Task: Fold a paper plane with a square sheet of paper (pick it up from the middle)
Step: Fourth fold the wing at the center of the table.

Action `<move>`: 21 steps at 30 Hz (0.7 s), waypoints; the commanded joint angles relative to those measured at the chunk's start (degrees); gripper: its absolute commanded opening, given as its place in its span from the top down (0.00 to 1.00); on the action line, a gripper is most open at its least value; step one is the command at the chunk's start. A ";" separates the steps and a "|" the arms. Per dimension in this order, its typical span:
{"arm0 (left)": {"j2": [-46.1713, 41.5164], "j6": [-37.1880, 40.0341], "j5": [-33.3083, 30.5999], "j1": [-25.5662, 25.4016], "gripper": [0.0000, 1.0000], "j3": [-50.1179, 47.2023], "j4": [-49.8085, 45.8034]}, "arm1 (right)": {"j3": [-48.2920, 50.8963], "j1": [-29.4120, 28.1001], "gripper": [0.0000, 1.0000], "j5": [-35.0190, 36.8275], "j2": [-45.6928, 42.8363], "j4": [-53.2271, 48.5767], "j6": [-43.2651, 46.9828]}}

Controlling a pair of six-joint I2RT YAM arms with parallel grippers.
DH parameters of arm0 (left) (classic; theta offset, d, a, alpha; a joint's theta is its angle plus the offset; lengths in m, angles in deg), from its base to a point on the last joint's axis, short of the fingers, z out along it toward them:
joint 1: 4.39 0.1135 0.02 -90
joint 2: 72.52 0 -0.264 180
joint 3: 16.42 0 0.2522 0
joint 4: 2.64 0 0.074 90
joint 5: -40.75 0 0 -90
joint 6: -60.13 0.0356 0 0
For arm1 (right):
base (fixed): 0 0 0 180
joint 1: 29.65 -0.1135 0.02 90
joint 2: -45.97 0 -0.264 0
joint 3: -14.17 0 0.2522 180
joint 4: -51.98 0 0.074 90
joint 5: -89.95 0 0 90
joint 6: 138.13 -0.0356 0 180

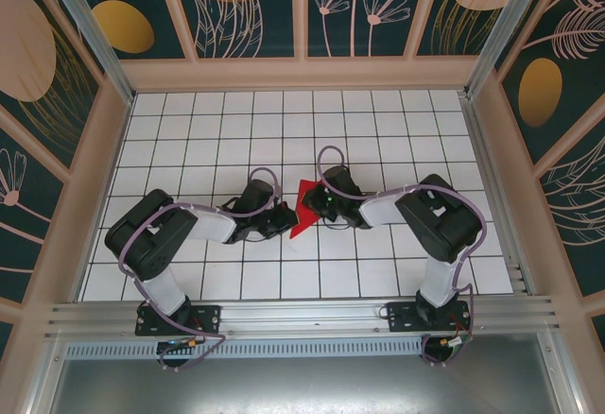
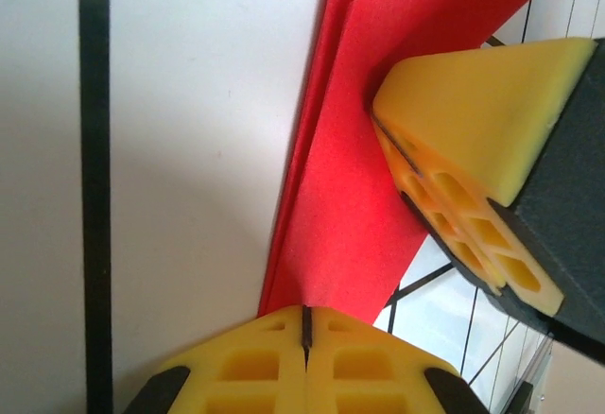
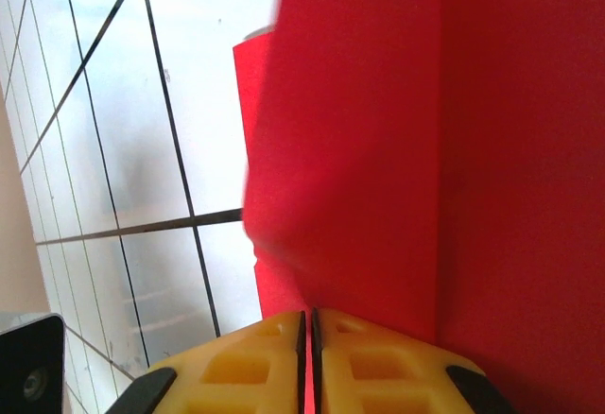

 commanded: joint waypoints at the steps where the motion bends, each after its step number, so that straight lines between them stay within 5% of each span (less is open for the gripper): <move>1: 2.94 2.66 -3.19 0.18 0.97 -4.15 -9.07 | -0.49 3.41 0.84 -2.28 -1.57 -6.66 6.15; 10: 3.90 3.64 -3.76 0.18 1.00 -3.04 -9.76 | -0.47 3.81 0.91 -7.78 -8.91 -5.11 13.44; 21: 3.65 3.99 -4.37 0.18 1.00 -2.76 -10.59 | 0.74 -0.24 0.97 -9.73 -3.50 -1.50 11.66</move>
